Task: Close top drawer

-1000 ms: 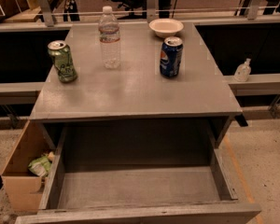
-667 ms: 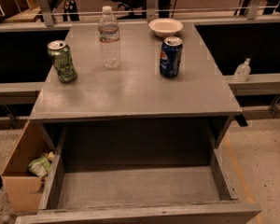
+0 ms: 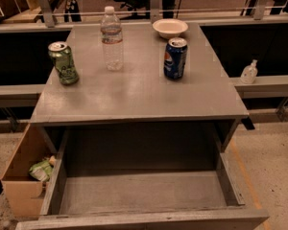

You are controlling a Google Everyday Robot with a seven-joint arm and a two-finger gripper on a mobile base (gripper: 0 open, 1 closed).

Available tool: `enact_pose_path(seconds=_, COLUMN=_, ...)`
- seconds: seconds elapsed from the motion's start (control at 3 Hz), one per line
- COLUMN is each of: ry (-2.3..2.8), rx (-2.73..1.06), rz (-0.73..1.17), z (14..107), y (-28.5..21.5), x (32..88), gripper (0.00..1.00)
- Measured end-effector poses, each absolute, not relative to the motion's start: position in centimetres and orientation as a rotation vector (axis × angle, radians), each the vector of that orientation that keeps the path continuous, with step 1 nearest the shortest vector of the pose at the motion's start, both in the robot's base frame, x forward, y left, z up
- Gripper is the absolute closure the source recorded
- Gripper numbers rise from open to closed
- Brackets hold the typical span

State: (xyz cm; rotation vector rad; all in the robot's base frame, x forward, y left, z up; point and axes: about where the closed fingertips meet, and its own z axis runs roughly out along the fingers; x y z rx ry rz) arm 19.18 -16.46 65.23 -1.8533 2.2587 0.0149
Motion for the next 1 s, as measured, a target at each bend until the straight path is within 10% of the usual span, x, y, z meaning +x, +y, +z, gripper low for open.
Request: enact_pose_path(seconds=1.0, ry=2.228, rx=-1.852, rz=0.058, z=56.5, y=-15.4, x=28.5, gripper=1.00)
